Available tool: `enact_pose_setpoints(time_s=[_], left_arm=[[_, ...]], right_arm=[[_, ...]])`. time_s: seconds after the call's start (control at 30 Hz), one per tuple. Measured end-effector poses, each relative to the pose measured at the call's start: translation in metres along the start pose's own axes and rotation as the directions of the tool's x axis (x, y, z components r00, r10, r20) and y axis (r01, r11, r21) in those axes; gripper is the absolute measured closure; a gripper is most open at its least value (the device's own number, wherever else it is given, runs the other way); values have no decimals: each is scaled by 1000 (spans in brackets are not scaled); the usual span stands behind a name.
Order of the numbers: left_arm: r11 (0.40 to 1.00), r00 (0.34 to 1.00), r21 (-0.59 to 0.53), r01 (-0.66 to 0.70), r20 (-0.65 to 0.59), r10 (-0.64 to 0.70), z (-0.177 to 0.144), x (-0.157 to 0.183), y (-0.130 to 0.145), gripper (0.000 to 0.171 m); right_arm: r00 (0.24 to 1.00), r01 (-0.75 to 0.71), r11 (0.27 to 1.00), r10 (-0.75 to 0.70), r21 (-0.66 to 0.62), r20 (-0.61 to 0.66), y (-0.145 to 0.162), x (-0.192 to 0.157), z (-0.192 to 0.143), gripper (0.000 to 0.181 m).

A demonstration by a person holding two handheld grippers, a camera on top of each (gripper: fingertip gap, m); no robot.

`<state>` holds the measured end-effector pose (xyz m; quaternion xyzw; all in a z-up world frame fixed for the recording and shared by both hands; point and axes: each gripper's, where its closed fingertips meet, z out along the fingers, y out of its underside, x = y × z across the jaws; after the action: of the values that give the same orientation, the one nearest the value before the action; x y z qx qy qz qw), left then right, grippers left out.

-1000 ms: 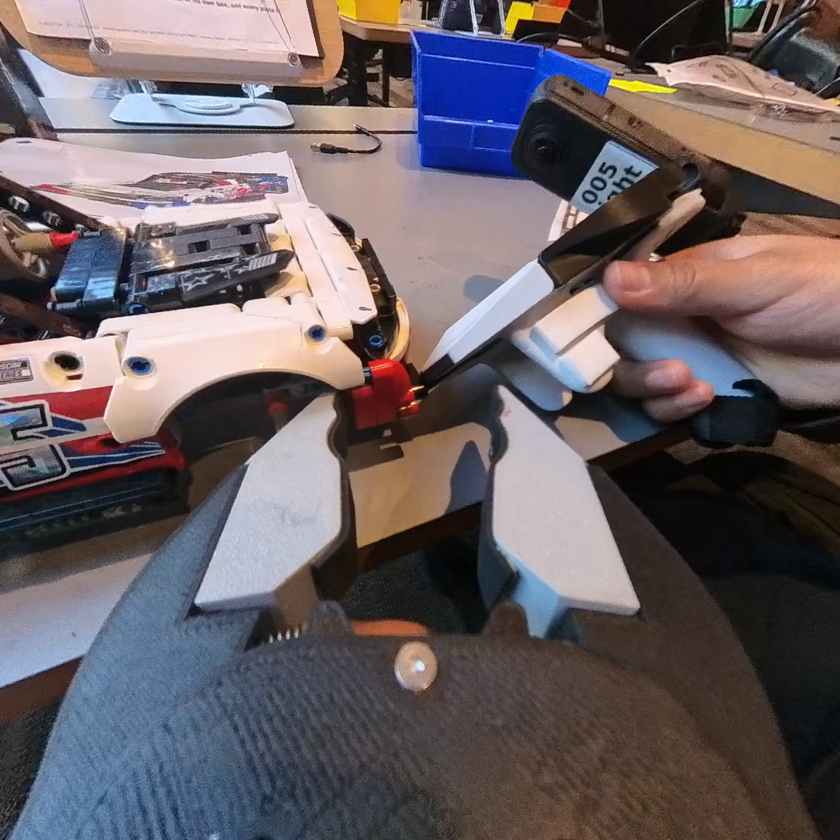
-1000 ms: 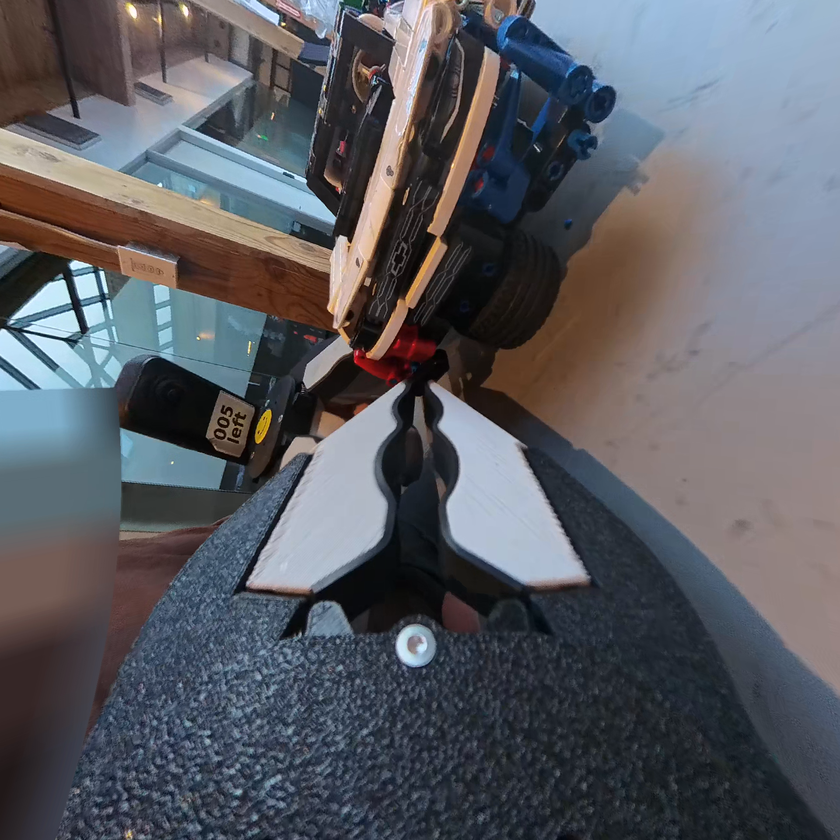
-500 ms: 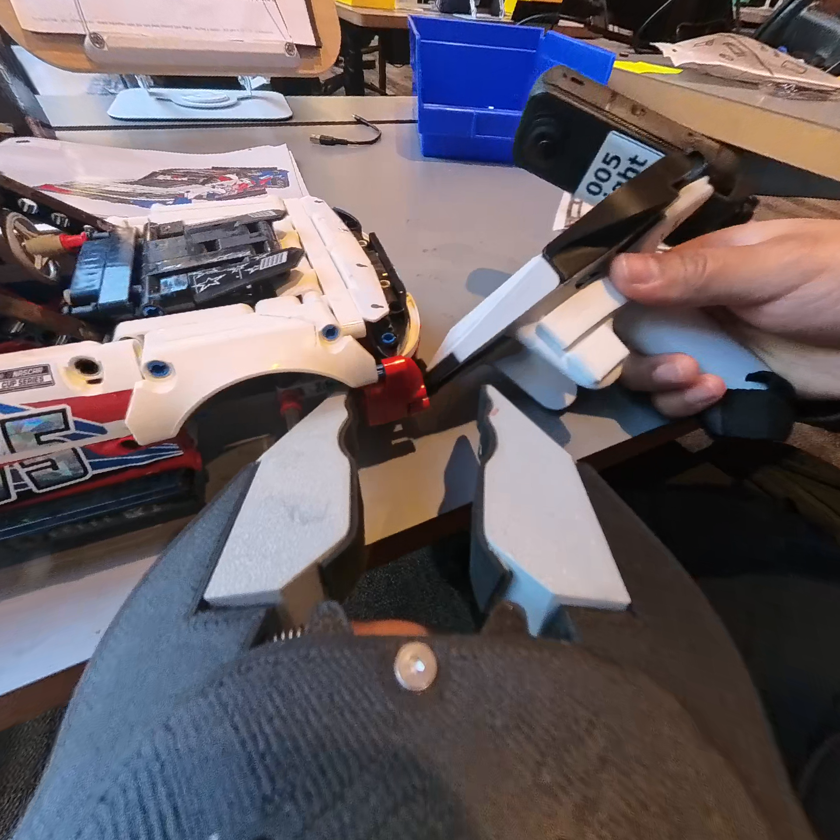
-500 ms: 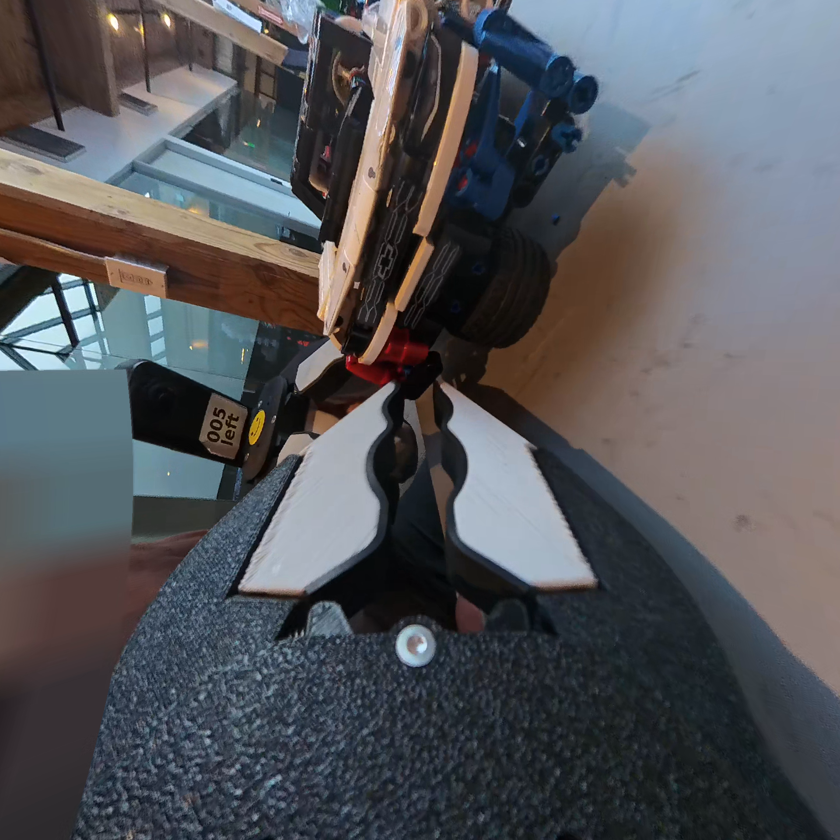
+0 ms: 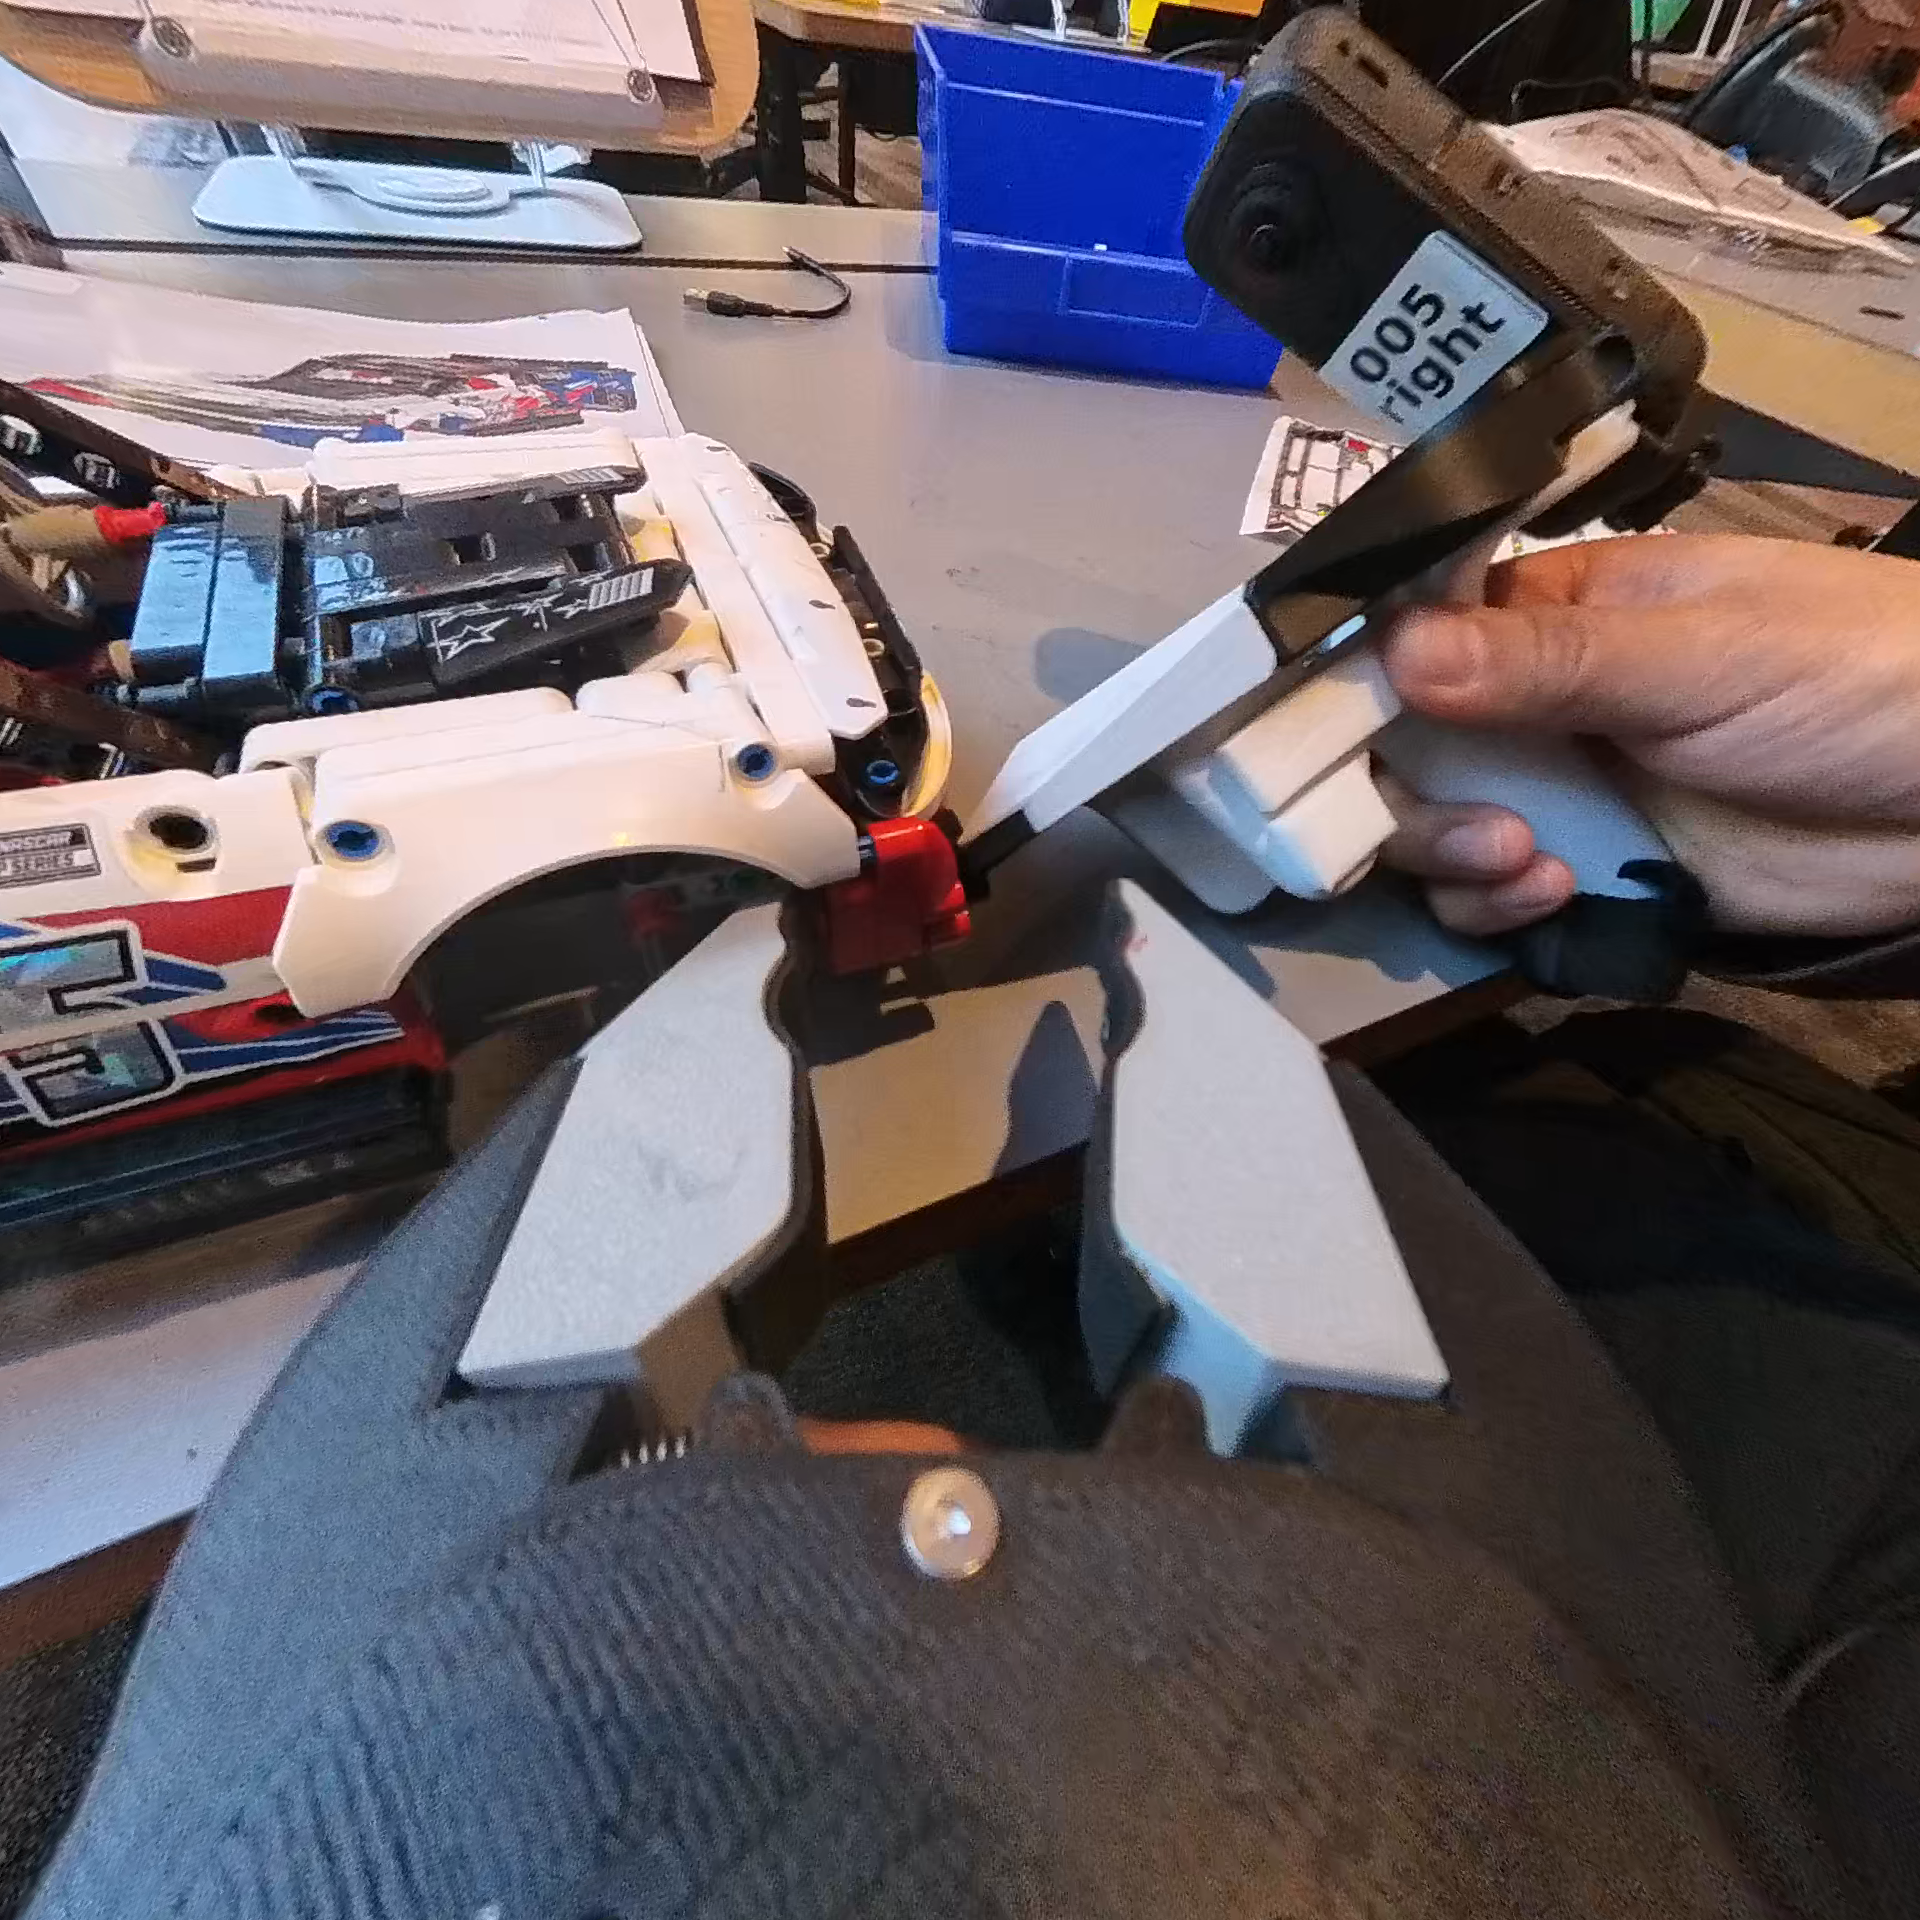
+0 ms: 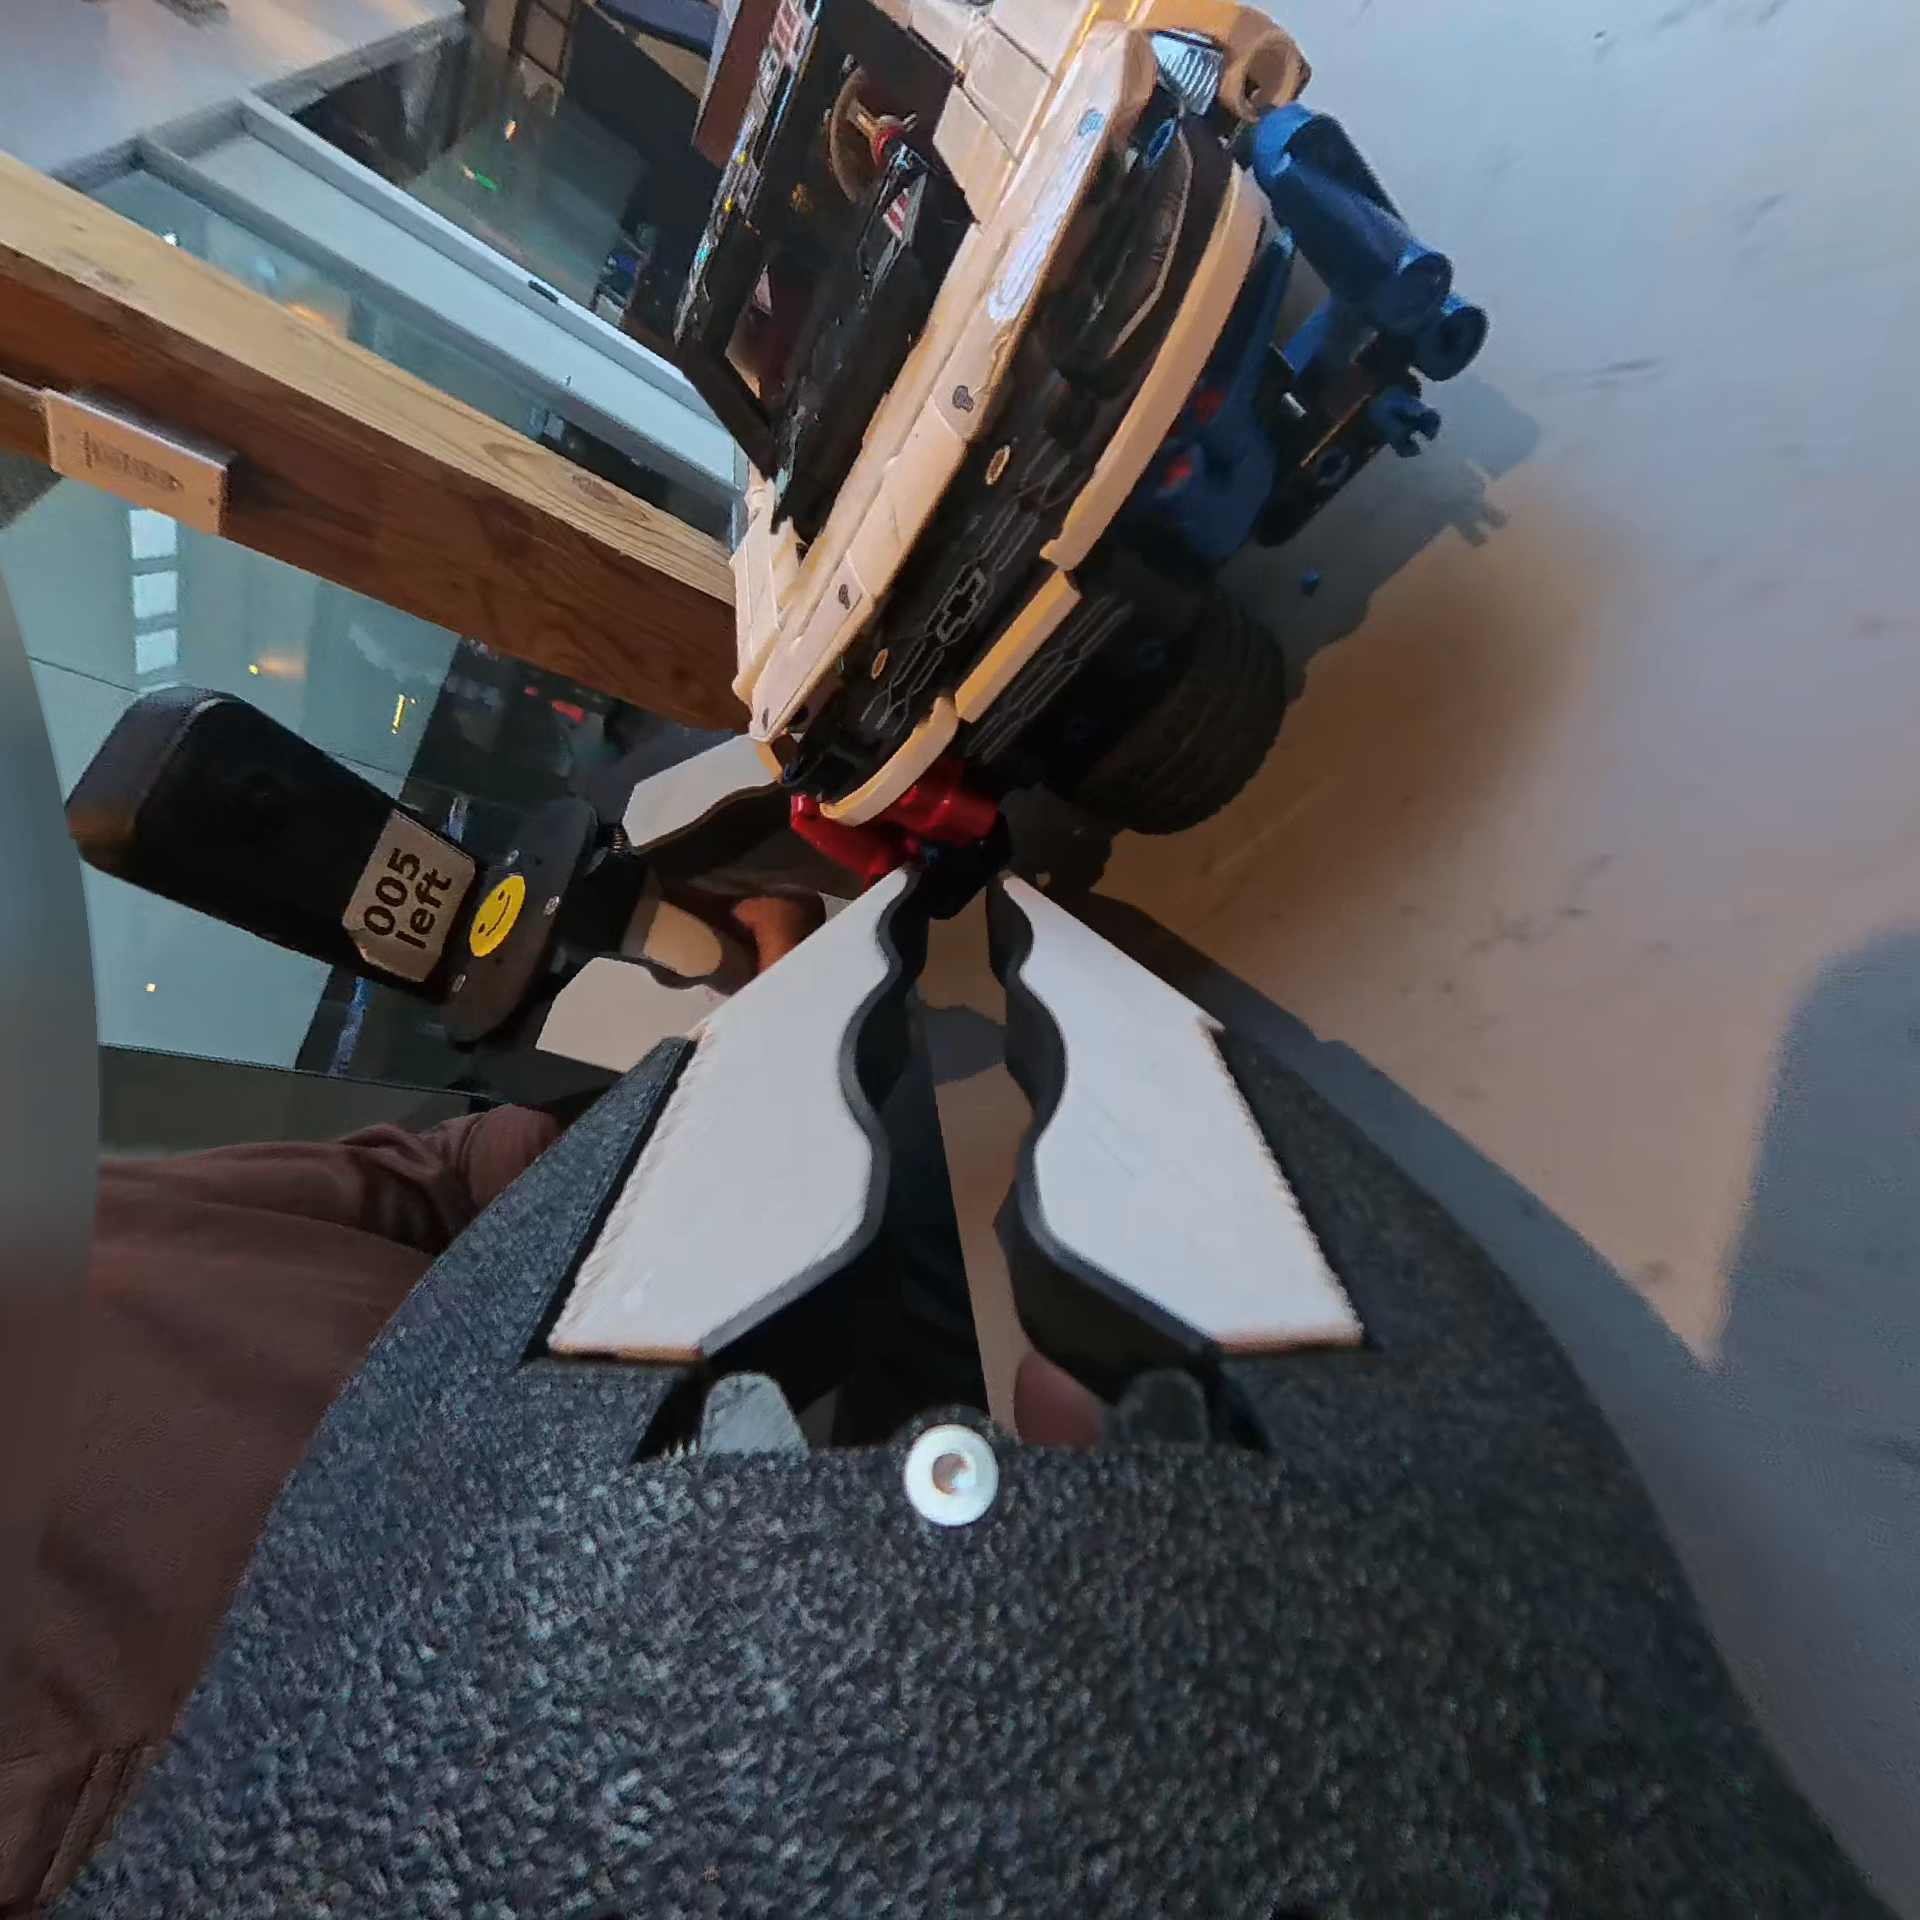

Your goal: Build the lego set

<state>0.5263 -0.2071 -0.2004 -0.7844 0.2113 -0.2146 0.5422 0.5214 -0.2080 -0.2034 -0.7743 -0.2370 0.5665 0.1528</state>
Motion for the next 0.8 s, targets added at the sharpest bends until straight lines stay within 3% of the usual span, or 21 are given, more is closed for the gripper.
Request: enact_pose_setpoints(time_s=[0.37, 0.53, 0.63, 0.8], left_arm=[[1000, 1000, 13, 23, -2, -23, -1, 0, -1, 116], [1000, 1000, 8, -5, 6, 5, 0, 0, -1, 117], [1000, 1000, 6, -16, 13, 15, -1, -2, 0, 120], [1000, 1000, -6, -13, 6, 13, -1, -4, 0, 123]], right_arm=[[997, 71, 997, -71, -24, -4, -1, -1, 2, 172], [995, -66, 998, 67, -7, 73, -3, -1, -2, 170], [985, -137, 991, 137, 2, 105, -5, 0, -6, 181], [977, -188, 982, 188, -4, 99, -6, 5, -5, 175]])
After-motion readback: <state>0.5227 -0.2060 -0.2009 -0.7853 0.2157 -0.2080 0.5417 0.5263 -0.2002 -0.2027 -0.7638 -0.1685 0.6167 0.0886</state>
